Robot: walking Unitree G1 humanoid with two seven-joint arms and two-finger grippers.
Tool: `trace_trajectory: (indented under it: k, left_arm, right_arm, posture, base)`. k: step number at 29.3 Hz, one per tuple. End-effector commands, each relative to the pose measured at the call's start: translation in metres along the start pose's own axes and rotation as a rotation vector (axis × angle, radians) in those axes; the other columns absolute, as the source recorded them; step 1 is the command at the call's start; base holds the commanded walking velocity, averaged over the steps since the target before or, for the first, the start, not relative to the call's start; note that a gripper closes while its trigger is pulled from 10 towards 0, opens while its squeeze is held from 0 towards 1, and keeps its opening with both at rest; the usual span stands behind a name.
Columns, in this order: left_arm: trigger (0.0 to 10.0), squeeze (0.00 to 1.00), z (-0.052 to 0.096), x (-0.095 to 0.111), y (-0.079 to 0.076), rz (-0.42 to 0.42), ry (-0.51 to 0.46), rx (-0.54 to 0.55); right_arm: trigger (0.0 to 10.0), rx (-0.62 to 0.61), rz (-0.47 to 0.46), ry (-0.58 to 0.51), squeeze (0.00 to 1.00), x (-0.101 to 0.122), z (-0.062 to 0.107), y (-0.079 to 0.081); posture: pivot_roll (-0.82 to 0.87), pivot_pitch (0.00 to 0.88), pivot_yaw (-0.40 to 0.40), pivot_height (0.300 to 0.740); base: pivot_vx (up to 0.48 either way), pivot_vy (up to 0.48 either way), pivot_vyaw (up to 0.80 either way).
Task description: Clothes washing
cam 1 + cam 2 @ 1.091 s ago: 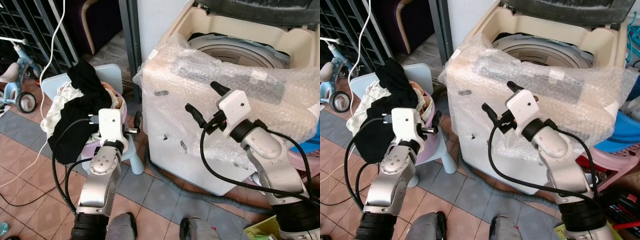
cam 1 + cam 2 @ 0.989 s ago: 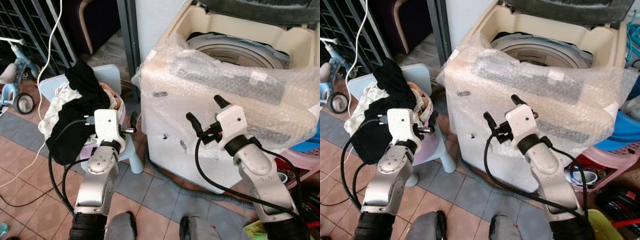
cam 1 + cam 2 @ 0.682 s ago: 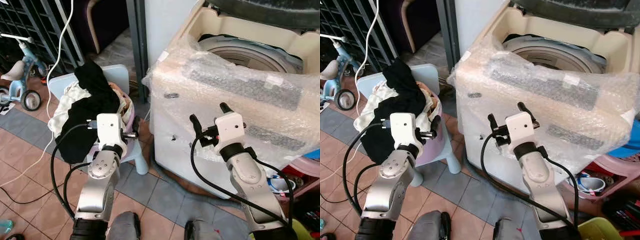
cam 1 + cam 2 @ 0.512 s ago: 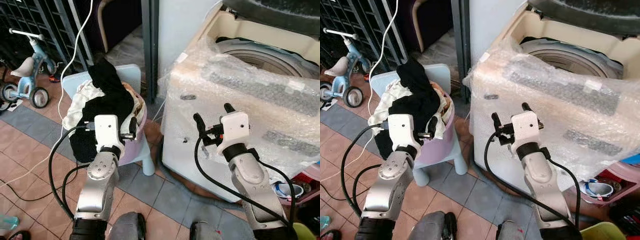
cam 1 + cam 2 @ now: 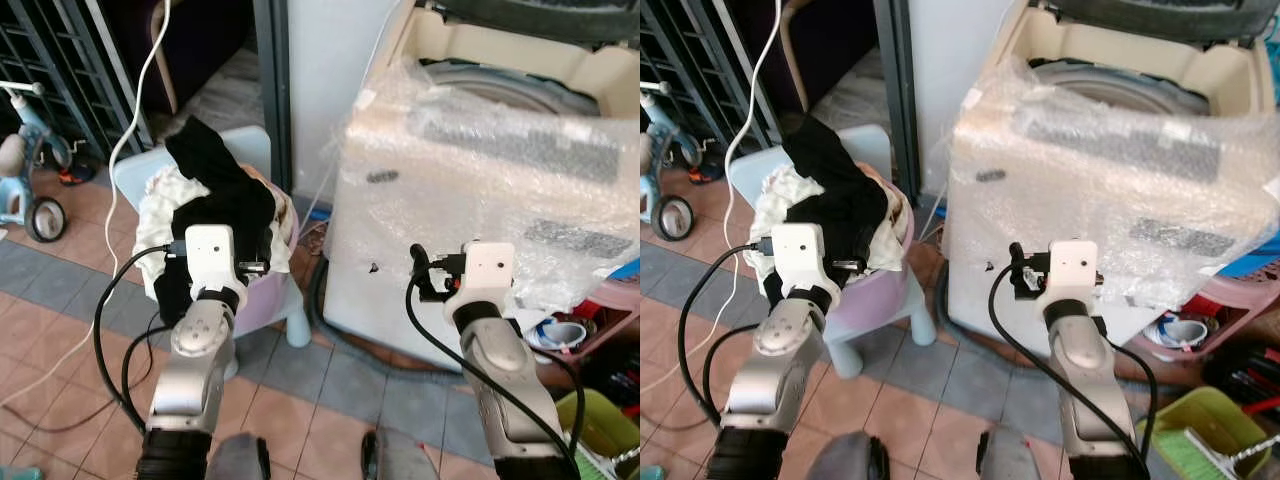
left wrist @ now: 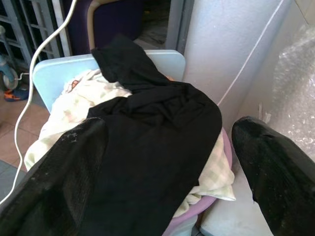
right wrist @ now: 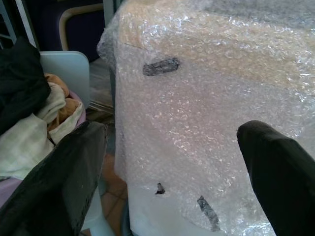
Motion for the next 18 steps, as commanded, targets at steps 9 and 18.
trace_trajectory:
  k: [9, 18]
  left_arm:
    - [10.0, 0.0, 0.001, -0.007, -0.007, -0.008, 0.028, -0.013]
    - [10.0, 0.0, 0.001, -0.011, 0.008, -0.002, 0.045, 0.012]
  right_arm:
    - [10.0, 0.033, 0.046, -0.054, 1.0, 0.016, -0.003, -0.006]
    - [10.0, 0.03, 0.075, -0.046, 0.0, 0.012, -0.008, -0.001]
  posture:
    - [-0.05, 0.117, 0.023, 0.728]
    - [-0.03, 0.12, 0.018, 0.728]
  base:
    - [0.0, 0.0, 0.61]
    - [0.0, 0.0, 0.42]
Point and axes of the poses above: a point about 5 cm out from each wrist's last joint towards the gripper, its own z axis pointing back from the gripper into the wrist, its own x axis along the axis of the wrist's last joint, y = z × x, the point moved 6 cm from there along -z, pointing out of the wrist towards the gripper, and after that the axes turned 7 degrees about -z, right-handed, at the moved point
